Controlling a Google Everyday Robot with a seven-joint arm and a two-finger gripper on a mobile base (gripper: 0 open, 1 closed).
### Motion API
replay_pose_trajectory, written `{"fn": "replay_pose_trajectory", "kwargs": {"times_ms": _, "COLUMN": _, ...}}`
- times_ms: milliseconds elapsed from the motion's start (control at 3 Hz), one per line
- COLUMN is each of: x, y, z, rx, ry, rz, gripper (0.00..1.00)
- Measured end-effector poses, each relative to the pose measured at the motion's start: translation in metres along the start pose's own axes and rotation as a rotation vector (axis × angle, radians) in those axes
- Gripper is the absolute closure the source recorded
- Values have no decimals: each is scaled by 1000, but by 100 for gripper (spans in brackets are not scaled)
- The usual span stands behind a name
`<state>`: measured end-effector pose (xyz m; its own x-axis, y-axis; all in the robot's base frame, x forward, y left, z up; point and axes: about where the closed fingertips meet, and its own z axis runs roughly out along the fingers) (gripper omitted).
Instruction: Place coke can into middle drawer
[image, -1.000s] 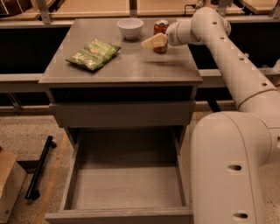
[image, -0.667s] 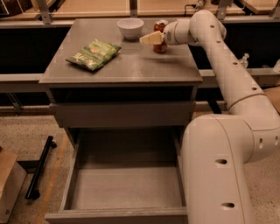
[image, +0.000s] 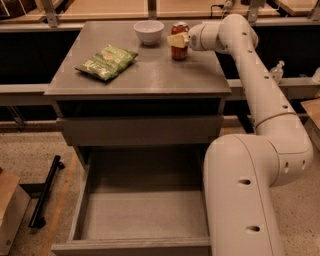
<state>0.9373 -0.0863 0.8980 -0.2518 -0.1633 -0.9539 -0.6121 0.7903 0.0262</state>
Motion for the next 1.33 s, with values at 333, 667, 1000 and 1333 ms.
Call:
{"fn": "replay_pose_trajectory", "kwargs": {"times_ms": 333, "x": 0, "y": -4, "z": -22, "rx": 13, "ry": 44, "rz": -32, "gripper": 85}}
{"fn": "replay_pose_trajectory", "kwargs": {"times_ms": 667, "x": -1, "y": -3, "z": -67, "rx": 29, "ry": 106, "rz": -72, "gripper": 100}}
{"fn": "replay_pose_trajectory", "kwargs": {"times_ms": 1000, "x": -45, "y": 15, "z": -173, "rx": 93, "ry": 50, "rz": -62, "gripper": 100}}
{"fn": "replay_pose_trajectory", "kwargs": {"times_ms": 1333, "x": -43, "y": 15, "z": -169, "rx": 91, "ry": 50, "rz": -60, "gripper": 100}}
